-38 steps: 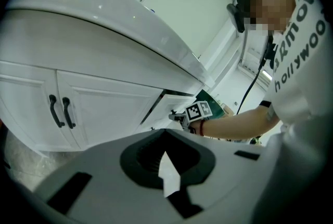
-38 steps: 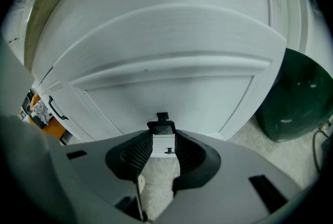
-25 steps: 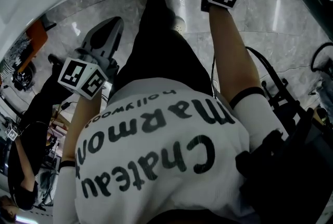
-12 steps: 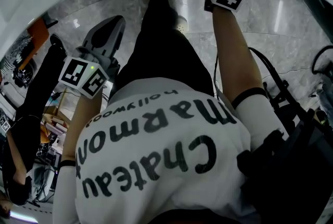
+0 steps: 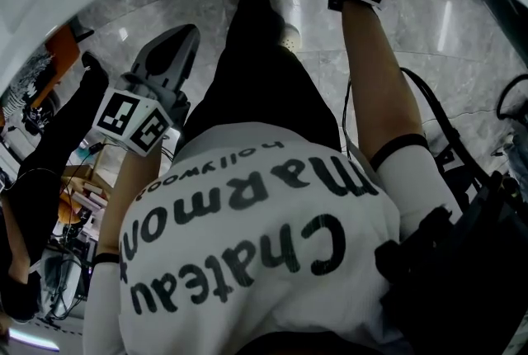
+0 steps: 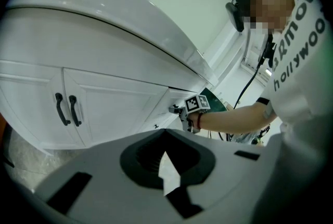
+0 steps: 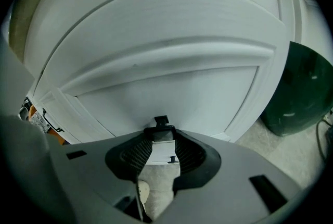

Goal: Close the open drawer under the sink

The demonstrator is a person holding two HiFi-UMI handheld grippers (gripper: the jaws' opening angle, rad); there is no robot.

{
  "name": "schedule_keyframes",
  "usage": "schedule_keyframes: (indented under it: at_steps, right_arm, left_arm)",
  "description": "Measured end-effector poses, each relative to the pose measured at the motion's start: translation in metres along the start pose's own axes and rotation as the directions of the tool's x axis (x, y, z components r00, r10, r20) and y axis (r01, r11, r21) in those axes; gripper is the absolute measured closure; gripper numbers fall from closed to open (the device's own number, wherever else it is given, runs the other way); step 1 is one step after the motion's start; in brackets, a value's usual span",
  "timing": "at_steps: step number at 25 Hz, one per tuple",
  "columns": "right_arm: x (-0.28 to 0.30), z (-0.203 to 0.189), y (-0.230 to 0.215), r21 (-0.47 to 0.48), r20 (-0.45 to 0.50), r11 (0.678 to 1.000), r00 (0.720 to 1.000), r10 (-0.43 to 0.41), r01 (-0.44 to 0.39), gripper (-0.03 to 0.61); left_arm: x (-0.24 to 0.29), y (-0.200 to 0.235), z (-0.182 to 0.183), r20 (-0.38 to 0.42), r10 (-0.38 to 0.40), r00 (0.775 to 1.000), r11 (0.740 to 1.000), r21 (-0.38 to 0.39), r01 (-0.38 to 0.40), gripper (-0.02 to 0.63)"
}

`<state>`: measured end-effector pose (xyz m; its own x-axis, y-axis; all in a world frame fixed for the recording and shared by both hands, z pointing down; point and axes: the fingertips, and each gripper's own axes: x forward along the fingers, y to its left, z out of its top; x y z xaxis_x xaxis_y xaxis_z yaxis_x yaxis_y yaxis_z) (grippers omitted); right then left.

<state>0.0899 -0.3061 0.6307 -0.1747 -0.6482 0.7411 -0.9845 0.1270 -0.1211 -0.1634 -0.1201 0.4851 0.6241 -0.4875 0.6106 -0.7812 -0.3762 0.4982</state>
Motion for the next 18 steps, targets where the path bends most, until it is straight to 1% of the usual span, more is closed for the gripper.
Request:
schedule_keyframes:
  at_steps: [9, 13, 15, 18]
  right_arm:
    - [0.000, 0.001, 0.005, -0.030, 0.001, 0.999, 1.000, 0.026, -0.026, 0.436]
    - [-0.001, 0.006, 0.006, -0.036, 0.011, 0.999, 0.999, 0.035, -0.035, 0.435]
    - [-0.003, 0.006, 0.004, -0.026, 0.007, 0.999, 0.999, 0.035, -0.035, 0.434]
    - [-0.012, 0.000, 0.002, 0.021, -0.027, 0.999, 0.999, 0.039, -0.038, 0.423]
  left_arm:
    - [0.000, -0.006, 0.001, 0.002, -0.003, 1.000, 1.000, 0.002, 0.003, 0.606]
    - [-0.001, -0.011, 0.008, 0.016, 0.001, 1.000, 1.000, 0.021, -0.002, 0.606]
    - [-0.003, -0.017, 0.010, 0.032, 0.001, 0.999, 1.000, 0.028, -0.002, 0.606]
    - [-0.010, -0.028, 0.011, 0.053, 0.002, 0.999, 1.000, 0.030, -0.003, 0.606]
